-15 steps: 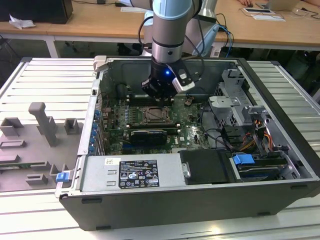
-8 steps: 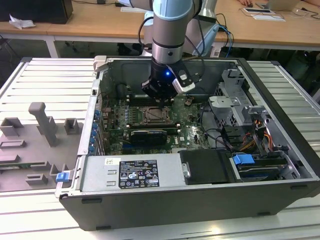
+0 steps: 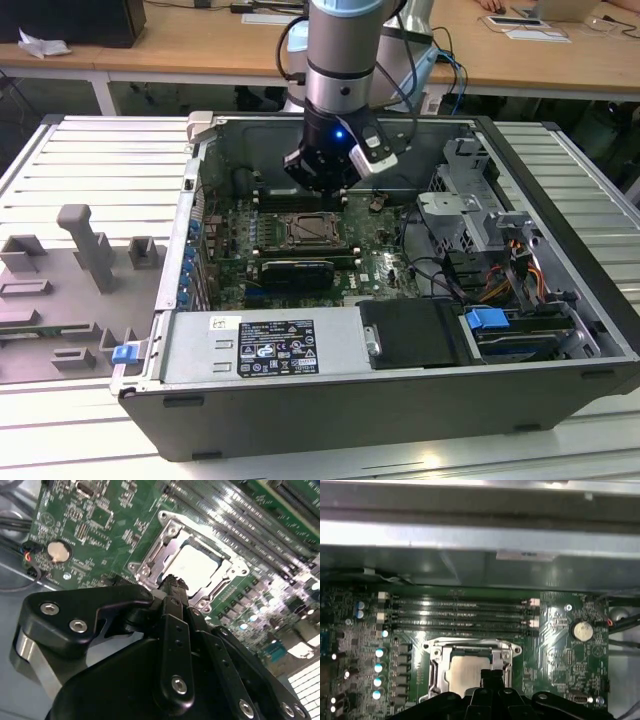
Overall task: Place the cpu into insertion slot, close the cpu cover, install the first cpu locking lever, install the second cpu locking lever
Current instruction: 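Install the second cpu locking lever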
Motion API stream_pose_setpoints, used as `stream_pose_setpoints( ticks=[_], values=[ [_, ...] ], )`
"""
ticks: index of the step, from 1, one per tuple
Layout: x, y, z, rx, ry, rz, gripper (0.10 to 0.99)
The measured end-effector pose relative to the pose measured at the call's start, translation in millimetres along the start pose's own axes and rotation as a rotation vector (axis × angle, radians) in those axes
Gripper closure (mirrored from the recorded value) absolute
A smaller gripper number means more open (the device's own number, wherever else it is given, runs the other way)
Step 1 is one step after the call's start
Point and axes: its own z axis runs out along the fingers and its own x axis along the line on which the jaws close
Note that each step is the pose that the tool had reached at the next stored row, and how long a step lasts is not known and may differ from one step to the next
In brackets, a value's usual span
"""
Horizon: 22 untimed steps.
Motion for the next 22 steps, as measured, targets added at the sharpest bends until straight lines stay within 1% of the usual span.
stream_pose_setpoints(
  ticks=[2, 8, 11, 13, 15, 18, 20, 22],
  values=[
    [0.2, -6.6, -0.5, 0.0, 0.0, 0.0, 0.98],
    [0.7, -19.6, -1.3, 0.0, 0.0, 0.0, 0.98],
    [1.0, -27.1, -1.8, 0.0, 0.0018, 0.0, 0.98],
    [1.3, -34.9, -2.1, 0.0, 0.0025, 0.0, 0.98],
    [1.4, -37.7, -1.9, -0.002, 0.0023, 0.0, 0.98],
    [1.5, -39.0, -1.5, -0.014, 0.002, -0.003, 0.98],
    [1.7, -39.3, -1.5, -0.015, 0.0021, -0.004, 0.98],
    [4.6, -40.1, -1.5, -0.016, 0.0021, -0.004, 0.98]
  ],
)
